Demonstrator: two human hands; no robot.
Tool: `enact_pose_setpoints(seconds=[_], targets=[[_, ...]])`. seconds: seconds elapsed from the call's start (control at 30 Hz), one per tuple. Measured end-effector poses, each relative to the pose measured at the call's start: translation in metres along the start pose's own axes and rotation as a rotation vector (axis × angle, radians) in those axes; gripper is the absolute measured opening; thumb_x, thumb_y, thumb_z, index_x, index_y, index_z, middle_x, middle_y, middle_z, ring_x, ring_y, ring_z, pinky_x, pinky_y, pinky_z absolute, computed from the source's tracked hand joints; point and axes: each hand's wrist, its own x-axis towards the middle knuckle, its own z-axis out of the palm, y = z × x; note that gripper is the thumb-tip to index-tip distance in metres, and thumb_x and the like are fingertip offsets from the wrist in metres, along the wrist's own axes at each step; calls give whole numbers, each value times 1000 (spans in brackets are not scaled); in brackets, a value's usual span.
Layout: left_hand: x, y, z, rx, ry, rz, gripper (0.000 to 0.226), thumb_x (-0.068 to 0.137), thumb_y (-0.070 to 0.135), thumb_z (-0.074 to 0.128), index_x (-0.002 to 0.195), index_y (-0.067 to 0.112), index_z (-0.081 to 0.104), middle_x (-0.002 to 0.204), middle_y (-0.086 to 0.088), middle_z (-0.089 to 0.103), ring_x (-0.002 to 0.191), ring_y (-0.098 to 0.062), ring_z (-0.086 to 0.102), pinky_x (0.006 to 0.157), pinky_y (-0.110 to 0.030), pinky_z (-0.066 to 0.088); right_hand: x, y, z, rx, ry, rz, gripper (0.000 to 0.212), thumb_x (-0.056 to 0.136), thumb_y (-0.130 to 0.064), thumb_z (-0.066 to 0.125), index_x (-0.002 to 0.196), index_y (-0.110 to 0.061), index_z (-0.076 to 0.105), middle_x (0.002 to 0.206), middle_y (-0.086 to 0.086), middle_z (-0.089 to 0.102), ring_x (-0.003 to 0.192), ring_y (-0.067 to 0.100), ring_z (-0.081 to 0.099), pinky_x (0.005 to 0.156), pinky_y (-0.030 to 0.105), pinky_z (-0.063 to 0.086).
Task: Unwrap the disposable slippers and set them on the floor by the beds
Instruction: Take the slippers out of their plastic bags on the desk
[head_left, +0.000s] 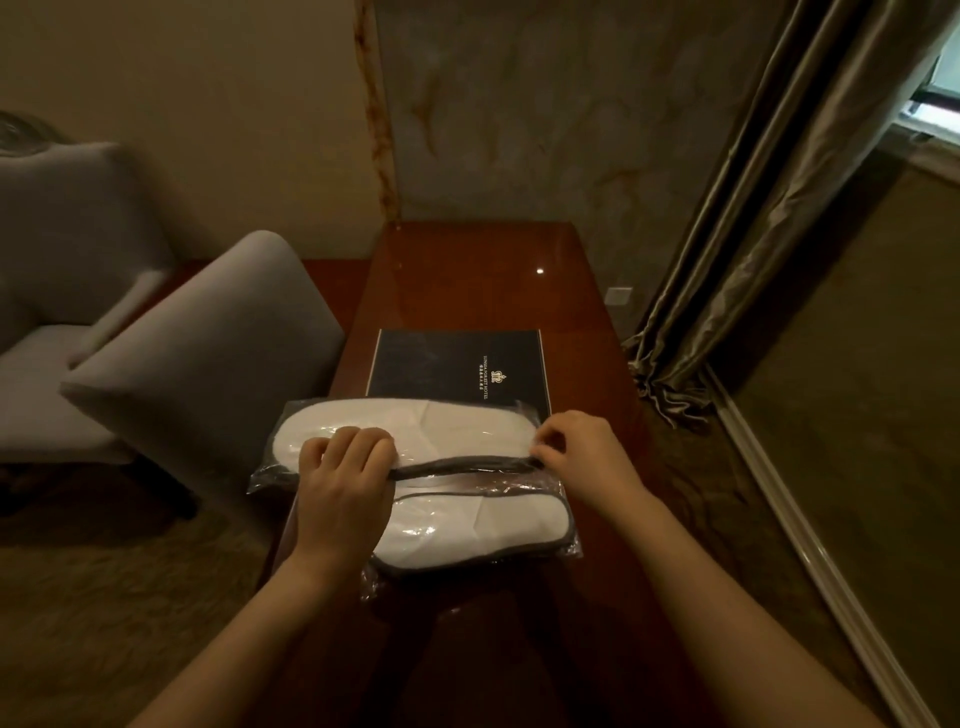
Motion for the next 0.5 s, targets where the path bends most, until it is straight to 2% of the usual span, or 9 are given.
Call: enact_pose_setpoints(seconds=[0.07, 0.17, 0.23, 0.3, 0.37, 0.4, 0.47, 0.5], targets=[[-2, -1, 1, 7, 16, 2, 22, 56, -1, 82, 72, 3, 67, 77, -14, 70, 72, -35, 67, 66, -39, 50, 1, 0, 2, -37, 47, 7, 8, 89, -15, 59, 89, -13, 66, 95, 2, 64, 65, -1, 46, 53, 8, 32], [-1, -3, 7, 21, 40, -3, 22, 55, -2, 83, 71, 3, 67, 76, -15, 70, 73, -34, 66, 65, -39, 51, 4, 2, 7, 5, 151, 7, 9, 90, -15, 56, 85, -14, 63, 83, -3, 62, 64, 1, 51, 49, 9, 35], [-2, -6, 11, 17, 67, -14, 22, 57, -3, 81, 72, 3, 67, 77, -15, 69, 79, -30, 61, 67, -39, 49, 6, 6, 8, 244, 279, 83, 11, 89, -13, 56, 80, -17, 60, 74, -7, 60, 61, 2, 55, 45, 10, 40], [-4, -12, 15, 10, 100, -22, 19, 60, -3, 78, 73, 4, 66, 77, -15, 69, 82, -28, 56, 71, -39, 47, 7, 17, 6, 592, 365, 233, 14, 88, -11, 57, 76, -17, 60, 73, -3, 64, 63, 9, 63, 50, 12, 50], [-5, -16, 19, 8, 126, -14, 16, 63, 0, 78, 73, 4, 66, 78, -14, 69, 82, -28, 57, 72, -38, 47, 2, 27, 6, 986, 299, 420, 10, 88, -6, 55, 82, -8, 63, 77, 7, 68, 61, 12, 68, 54, 19, 56], [-5, -16, 21, 10, 140, -1, 14, 64, 2, 76, 74, 5, 66, 78, -14, 68, 83, -26, 54, 74, -36, 45, -1, 31, 8, 1073, 219, 499, 9, 89, -5, 54, 87, -2, 63, 80, 11, 68, 60, 13, 68, 54, 21, 57], [-5, -16, 24, 13, 165, 21, 9, 66, 4, 72, 72, 5, 66, 77, -13, 68, 84, -22, 48, 76, -32, 37, -3, 40, 13, 1001, 59, 586, 18, 92, -13, 53, 96, 2, 62, 89, 16, 69, 68, 17, 68, 58, 26, 57], [-4, -15, 26, 9, 170, 27, 8, 67, 4, 71, 72, 5, 66, 77, -13, 68, 85, -22, 46, 77, -31, 35, -1, 41, 13, 960, 5, 590, 26, 93, -24, 51, 98, -1, 61, 95, 15, 69, 76, 20, 68, 62, 28, 58]])
